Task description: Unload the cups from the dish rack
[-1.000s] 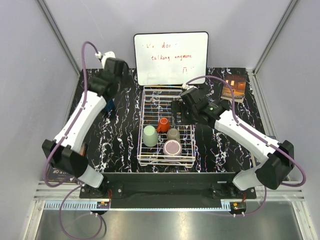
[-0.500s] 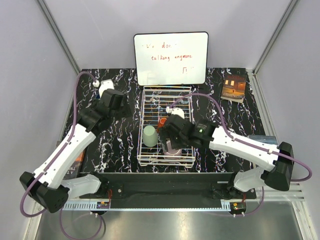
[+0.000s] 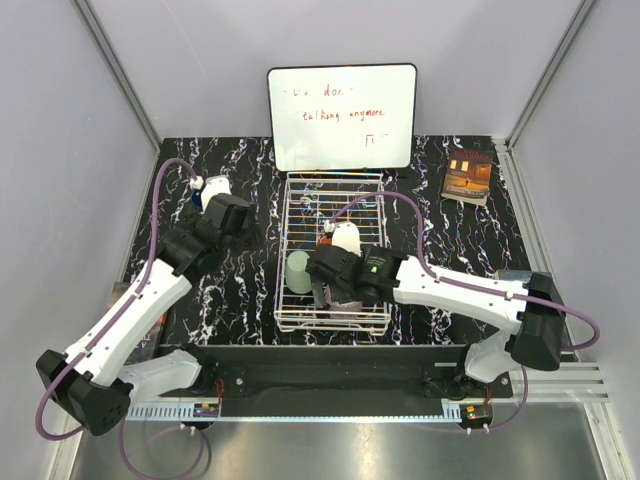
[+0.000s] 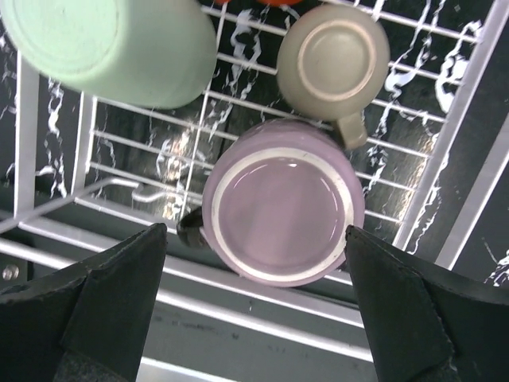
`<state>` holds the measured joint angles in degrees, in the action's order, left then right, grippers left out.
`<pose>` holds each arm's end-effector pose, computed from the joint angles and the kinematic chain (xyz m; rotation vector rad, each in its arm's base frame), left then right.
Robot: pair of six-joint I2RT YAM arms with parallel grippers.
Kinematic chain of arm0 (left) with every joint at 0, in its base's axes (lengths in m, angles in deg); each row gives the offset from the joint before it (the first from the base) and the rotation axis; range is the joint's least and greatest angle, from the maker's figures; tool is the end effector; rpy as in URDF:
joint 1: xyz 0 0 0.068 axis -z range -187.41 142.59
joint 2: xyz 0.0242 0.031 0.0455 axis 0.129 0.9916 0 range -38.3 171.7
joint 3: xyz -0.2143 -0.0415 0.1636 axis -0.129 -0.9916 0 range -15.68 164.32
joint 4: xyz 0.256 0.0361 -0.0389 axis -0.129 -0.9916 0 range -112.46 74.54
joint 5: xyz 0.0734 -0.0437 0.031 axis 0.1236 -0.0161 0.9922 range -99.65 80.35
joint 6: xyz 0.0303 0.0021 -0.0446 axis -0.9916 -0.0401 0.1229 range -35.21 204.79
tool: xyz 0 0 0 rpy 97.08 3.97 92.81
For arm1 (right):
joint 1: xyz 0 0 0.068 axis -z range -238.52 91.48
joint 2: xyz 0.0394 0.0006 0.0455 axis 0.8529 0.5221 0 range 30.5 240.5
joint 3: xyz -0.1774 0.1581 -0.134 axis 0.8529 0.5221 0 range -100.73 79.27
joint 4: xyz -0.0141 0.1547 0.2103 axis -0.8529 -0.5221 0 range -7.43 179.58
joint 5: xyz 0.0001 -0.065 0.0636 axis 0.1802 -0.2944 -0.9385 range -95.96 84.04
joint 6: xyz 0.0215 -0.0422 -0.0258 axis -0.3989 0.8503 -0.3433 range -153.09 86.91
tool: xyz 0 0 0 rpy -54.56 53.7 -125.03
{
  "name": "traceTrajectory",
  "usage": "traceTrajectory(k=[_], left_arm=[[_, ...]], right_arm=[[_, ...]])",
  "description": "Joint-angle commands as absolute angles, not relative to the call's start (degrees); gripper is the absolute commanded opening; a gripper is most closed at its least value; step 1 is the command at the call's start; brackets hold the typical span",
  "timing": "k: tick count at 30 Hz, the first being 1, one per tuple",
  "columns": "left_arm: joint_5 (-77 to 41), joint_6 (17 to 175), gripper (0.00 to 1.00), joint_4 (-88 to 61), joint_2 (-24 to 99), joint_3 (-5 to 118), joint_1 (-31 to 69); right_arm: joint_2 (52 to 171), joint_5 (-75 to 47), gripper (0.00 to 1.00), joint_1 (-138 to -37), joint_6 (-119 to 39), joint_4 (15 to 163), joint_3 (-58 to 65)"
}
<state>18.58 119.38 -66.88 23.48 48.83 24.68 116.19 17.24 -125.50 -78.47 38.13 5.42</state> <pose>0.1840 -0.0954 0.3385 -0.2662 2.2785 0.0066 0.1303 0.2709 0.2898 -0.3547 2.5229 0.2113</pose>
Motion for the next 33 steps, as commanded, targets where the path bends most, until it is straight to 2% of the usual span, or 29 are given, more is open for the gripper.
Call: traceTrajectory(k=[1,10,28,29,33], left_arm=[[18.5,119.7,0.99,-65.7,21.2,48.2,25.0],[17.7,119.9,0.99,-65.8,20.4,47.6,25.1],[16.7,121.2,0.99,-65.8,21.6,46.9,26.2],[16.7,121.3,0.99,-65.7,21.4,46.7,26.2],[16.9,121.4,0.99,-65.7,20.6,46.1,26.4]], right_arm=[[119.4,22.3,1.0,-125.5,-81.2,37.3,4.4],[115.3,25.2,1.0,-125.6,-83.1,34.1,5.0],[126.7,19.0,0.99,-125.5,-80.3,38.3,5.7],[126.5,18.3,0.97,-125.5,-80.5,38.9,6.3],[124.0,18.2,0.43,-125.6,-81.9,38.9,8.2]])
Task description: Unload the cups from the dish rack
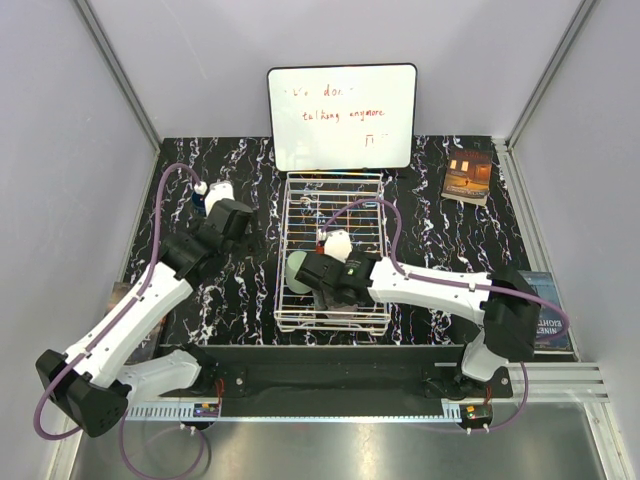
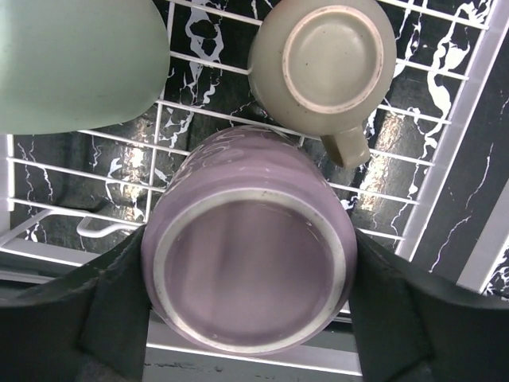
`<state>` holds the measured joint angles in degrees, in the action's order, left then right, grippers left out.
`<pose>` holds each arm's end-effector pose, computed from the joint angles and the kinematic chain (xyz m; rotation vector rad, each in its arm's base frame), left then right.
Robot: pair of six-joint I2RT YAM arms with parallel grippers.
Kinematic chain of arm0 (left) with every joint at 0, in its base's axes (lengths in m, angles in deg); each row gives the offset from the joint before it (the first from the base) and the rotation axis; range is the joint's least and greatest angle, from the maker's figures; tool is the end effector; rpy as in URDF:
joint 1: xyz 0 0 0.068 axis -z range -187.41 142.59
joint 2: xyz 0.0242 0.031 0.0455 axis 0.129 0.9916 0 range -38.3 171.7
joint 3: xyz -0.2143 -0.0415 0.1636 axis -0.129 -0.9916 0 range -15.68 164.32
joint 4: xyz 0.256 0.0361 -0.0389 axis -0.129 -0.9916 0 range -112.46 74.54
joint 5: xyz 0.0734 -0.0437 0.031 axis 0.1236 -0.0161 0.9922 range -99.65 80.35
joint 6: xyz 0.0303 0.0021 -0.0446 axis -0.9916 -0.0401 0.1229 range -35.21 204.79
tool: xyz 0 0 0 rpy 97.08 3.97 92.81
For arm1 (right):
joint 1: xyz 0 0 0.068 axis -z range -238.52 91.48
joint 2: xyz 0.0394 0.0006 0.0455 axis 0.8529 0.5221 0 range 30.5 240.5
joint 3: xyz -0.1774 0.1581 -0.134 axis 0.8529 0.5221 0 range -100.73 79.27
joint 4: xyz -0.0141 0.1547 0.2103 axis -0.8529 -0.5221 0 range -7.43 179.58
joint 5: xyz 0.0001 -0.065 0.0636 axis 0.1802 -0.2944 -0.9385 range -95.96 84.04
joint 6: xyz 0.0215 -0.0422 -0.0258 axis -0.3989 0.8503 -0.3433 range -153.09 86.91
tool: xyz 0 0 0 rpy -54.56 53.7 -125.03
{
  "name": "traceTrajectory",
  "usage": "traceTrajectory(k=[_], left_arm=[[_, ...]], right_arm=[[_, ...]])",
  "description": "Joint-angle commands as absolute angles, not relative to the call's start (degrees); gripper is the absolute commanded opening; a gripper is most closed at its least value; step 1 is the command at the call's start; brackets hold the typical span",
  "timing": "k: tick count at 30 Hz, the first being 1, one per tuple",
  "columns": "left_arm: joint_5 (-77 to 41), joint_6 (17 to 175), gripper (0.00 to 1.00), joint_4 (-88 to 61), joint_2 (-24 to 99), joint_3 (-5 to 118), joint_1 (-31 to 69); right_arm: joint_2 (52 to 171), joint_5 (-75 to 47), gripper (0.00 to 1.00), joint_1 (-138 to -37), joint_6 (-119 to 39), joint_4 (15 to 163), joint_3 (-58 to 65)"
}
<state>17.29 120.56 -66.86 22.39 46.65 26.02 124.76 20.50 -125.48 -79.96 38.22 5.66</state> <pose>0.1777 -0.0979 0.3299 -0.2498 2.3059 -0.0251 0.1409 0.2909 0.2457 -0.3563 2.5651 0.0112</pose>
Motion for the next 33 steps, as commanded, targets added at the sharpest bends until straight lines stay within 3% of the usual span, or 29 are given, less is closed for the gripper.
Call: traceTrajectory(k=[1,2,3,20,25,33], left_arm=[[16.9,121.5,0.99,-65.6,20.6,46.0,26.4],[16.9,121.6,0.99,-65.6,20.6,45.9,26.5],[17.0,121.6,0.99,-65.6,20.6,45.9,26.6],[12.9,121.3,0.99,-63.4,21.7,50.6,26.9],[5.6,119.8,0.99,-56.4,19.7,50.1,26.9],[-7.3,123.4,0.99,-35.8,12.0,43.0,26.9]], right_arm=[[123.5,18.4,0.14,-125.6,-82.2,38.9,8.5],[122.4,18.6,0.03,-125.6,-82.5,38.6,8.9],[121.9,18.7,0.0,-125.6,-82.7,38.2,8.7],[104.8,28.0,0.0,-123.9,-72.1,40.0,-9.2],[101.0,24.3,0.0,-116.6,-73.4,49.5,-3.0],[92.6,-0.5,0.0,-102.0,-78.3,78.6,16.0]])
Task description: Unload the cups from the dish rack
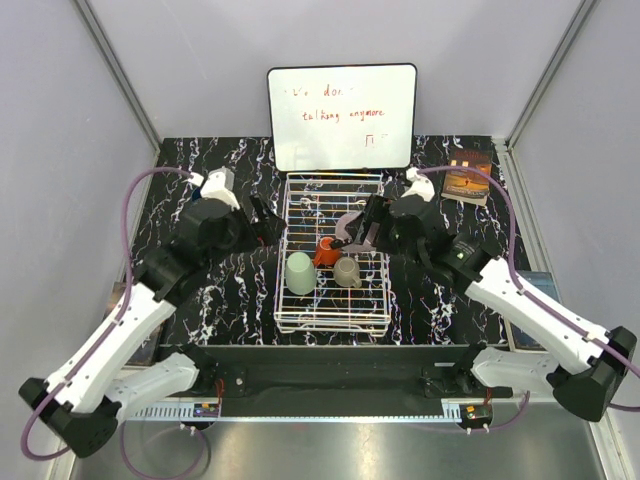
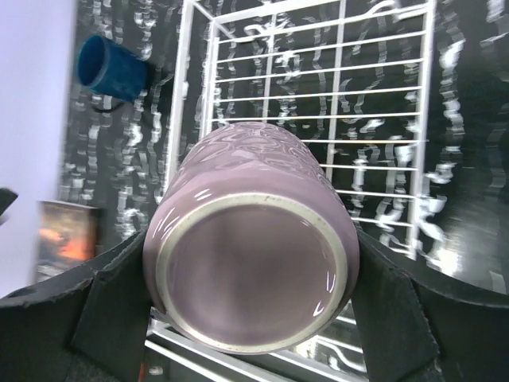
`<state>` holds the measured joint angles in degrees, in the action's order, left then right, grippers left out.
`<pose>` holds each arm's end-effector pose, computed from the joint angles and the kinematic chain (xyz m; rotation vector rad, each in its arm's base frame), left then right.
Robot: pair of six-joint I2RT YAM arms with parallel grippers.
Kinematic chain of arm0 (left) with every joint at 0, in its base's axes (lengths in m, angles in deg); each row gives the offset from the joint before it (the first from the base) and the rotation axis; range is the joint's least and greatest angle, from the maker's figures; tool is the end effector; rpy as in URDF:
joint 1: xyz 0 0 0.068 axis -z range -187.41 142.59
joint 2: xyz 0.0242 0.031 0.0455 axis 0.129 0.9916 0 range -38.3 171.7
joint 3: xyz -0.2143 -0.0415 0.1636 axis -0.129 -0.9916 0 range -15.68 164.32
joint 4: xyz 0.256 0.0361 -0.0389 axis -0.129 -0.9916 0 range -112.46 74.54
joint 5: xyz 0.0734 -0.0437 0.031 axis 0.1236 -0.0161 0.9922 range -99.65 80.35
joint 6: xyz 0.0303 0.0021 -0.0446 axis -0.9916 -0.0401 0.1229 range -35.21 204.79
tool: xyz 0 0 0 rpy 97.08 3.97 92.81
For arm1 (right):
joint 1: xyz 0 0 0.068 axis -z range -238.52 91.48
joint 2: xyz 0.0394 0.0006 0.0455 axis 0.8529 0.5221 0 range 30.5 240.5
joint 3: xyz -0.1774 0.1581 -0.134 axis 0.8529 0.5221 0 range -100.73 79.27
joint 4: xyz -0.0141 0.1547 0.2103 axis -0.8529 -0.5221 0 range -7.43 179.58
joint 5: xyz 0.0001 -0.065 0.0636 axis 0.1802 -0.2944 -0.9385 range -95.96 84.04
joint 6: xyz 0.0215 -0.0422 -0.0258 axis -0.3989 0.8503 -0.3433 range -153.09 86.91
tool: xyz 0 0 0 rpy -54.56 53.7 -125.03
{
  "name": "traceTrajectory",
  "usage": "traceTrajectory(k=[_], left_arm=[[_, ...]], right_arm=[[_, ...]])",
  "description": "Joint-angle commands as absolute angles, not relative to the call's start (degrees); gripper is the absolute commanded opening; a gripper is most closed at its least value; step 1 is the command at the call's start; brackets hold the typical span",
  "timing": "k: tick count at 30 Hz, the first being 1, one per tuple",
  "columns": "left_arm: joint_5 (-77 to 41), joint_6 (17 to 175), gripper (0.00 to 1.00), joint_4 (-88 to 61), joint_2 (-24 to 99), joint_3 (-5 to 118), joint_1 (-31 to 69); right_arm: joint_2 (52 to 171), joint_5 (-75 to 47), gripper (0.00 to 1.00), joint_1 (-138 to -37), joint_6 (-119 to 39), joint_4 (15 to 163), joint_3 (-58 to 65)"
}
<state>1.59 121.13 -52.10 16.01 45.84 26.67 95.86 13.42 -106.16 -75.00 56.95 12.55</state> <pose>0.1665 -0.1042 0.3646 -0.1633 2.1137 -0.5425 0.1741 0.1735 0.3634 0.0980 2.1351 0.5854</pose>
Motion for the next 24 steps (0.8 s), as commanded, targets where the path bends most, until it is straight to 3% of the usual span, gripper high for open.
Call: traceTrajectory(k=[1,8,16,24], left_arm=[[-8.6,124.5,0.99,-34.1,12.0,42.5,26.9],[-19.5,130.1,0.99,-22.0,15.2,40.2,26.5],[-24.3,135.3,0.99,-8.0,14.7,36.0,25.1],[-27.4,140.2,0.98,2.5,18.5,34.6,24.1]], right_arm=[[92.5,-1.7,0.0,-101.5,-79.7,80.3,16.8],[92.5,-17.1,0.0,-95.2,-88.4,101.6,24.6],[95.4,-29.0,0.0,-87.2,-107.0,128.4,35.0],[100.0,-37.6,0.0,-86.8,-110.9,136.8,35.3]])
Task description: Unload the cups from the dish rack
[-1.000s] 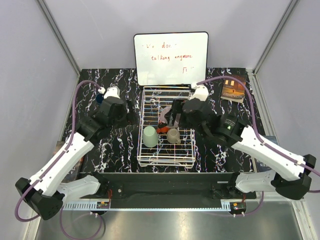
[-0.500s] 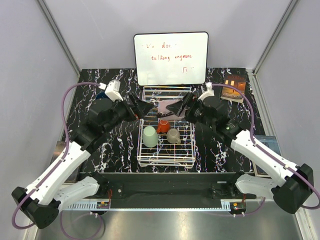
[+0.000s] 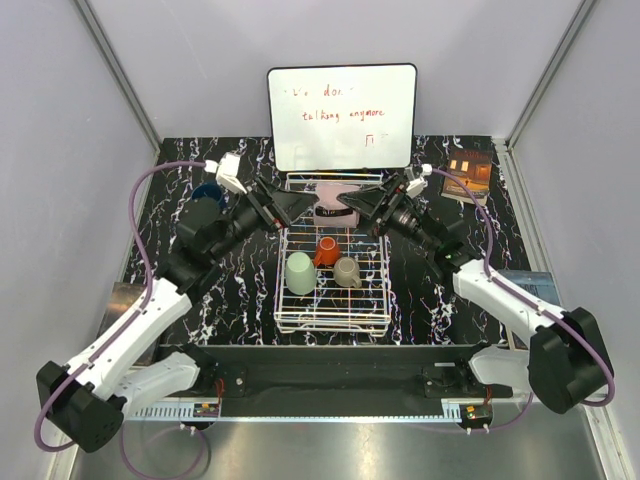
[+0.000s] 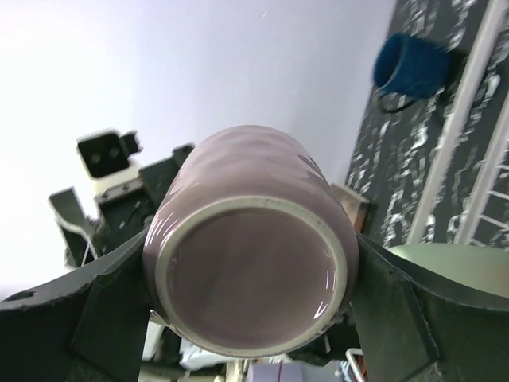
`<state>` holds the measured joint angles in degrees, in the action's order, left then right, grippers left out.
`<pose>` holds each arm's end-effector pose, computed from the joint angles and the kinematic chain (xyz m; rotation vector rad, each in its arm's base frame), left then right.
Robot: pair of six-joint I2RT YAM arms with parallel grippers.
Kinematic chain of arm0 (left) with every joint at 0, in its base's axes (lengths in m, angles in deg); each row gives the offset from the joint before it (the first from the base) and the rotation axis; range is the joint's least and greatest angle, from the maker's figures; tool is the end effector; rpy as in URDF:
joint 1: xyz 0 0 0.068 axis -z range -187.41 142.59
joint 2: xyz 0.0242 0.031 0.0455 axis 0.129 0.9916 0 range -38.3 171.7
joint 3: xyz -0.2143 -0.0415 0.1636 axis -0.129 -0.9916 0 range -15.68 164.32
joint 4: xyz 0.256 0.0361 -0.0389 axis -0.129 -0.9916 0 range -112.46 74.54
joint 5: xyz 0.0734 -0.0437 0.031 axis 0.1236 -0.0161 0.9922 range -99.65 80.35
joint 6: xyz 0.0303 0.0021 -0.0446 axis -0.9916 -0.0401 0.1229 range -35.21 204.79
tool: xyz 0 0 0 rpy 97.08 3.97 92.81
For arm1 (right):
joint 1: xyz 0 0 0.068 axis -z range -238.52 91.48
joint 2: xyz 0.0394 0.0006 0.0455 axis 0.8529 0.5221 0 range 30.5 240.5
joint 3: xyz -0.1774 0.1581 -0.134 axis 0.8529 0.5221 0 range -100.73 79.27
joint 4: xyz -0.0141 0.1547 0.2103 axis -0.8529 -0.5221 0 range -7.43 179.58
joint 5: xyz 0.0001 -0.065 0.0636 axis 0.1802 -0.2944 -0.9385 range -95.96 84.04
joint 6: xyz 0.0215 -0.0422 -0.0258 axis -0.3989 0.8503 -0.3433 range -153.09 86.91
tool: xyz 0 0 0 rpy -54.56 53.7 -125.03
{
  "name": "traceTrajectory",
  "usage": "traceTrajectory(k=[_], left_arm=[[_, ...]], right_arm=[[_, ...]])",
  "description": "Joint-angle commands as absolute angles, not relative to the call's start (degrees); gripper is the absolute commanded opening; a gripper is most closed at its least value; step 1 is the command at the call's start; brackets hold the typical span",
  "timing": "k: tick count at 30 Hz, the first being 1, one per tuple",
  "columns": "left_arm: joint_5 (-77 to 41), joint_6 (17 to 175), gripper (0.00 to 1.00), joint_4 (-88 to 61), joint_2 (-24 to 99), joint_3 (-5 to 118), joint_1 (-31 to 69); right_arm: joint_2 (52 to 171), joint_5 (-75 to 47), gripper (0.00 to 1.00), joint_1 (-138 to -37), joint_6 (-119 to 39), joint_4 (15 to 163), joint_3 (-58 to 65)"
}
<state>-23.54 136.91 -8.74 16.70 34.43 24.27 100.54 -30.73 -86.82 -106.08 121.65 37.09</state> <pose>0.1881 -0.1261 0.3720 -0.0906 1.6999 -1.3177 0.2400 0.1462 0.3080 0.2795 1.7552 1.6804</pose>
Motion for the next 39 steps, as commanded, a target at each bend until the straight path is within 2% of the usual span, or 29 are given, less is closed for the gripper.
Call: traceTrajectory(k=[1,7,12,20,29,32,33,36,39], left_arm=[[-28.1,140.5,0.96,3.4,19.1,34.6,24.0],[-31.5,142.6,0.81,7.8,21.7,33.9,24.0],[-31.2,143.2,0.75,9.1,22.0,33.5,24.0],[-32.7,143.9,0.45,11.8,24.4,34.3,24.0],[-35.7,145.1,0.4,13.5,27.9,35.6,24.1],[-37.5,144.8,0.48,12.0,29.0,36.4,24.1],[-37.9,144.6,0.55,11.4,29.2,37.1,24.1],[-38.5,143.3,0.57,8.7,29.0,37.8,24.1],[-38.4,142.3,0.42,6.5,28.6,37.7,24.1]], right_arm=[[100.7,-38.7,0.0,-86.9,-111.7,138.3,35.1],[104.3,-41.7,0.0,-86.8,-116.5,146.1,34.8],[106.8,-44.0,0.0,-86.9,-119.4,150.8,34.6],[107.0,-46.7,0.0,-86.8,-119.0,150.8,34.8],[106.8,-50.2,0.0,-86.9,-115.5,145.2,32.0],[106.7,-50.8,0.0,-86.9,-114.3,143.4,31.5],[106.5,-51.1,0.0,-86.9,-113.3,141.8,31.1],[105.6,-51.1,0.0,-86.9,-111.1,138.8,30.8],[104.9,-50.8,0.0,-86.9,-109.7,137.0,31.0]])
